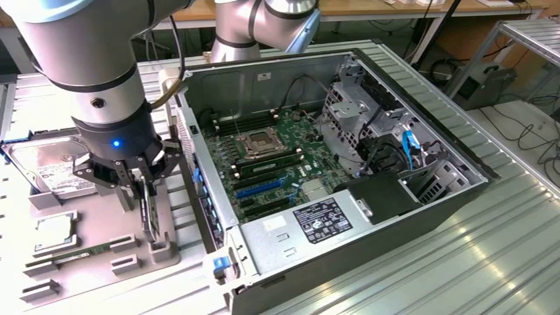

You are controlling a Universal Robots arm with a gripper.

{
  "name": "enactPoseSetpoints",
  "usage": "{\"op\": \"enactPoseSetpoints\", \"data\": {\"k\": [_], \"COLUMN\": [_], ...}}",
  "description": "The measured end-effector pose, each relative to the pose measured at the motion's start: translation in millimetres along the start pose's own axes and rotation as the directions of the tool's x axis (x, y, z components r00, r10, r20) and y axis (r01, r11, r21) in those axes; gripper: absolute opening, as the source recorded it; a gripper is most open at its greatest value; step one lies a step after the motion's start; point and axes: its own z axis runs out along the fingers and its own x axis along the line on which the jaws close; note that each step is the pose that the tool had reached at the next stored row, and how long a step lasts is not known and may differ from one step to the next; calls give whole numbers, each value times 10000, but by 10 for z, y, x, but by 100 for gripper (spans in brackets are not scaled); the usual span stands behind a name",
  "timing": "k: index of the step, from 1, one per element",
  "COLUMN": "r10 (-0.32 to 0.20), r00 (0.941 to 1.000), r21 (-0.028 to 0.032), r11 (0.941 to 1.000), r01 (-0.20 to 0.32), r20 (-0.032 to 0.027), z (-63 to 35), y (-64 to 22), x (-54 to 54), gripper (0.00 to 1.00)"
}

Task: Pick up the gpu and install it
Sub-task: 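Pick up the gpu and move the gpu toward the slot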

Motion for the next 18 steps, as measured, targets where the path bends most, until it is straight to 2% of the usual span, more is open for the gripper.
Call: {"op": "enactPoseSetpoints", "data": {"k": [18], "r10": [0], "r00": [10000], "r21": [1], "r11": [10000], "r01": [0], "r20": [-1], "z": [-66], "y": [1], "x": [-2], "gripper": [26]}}
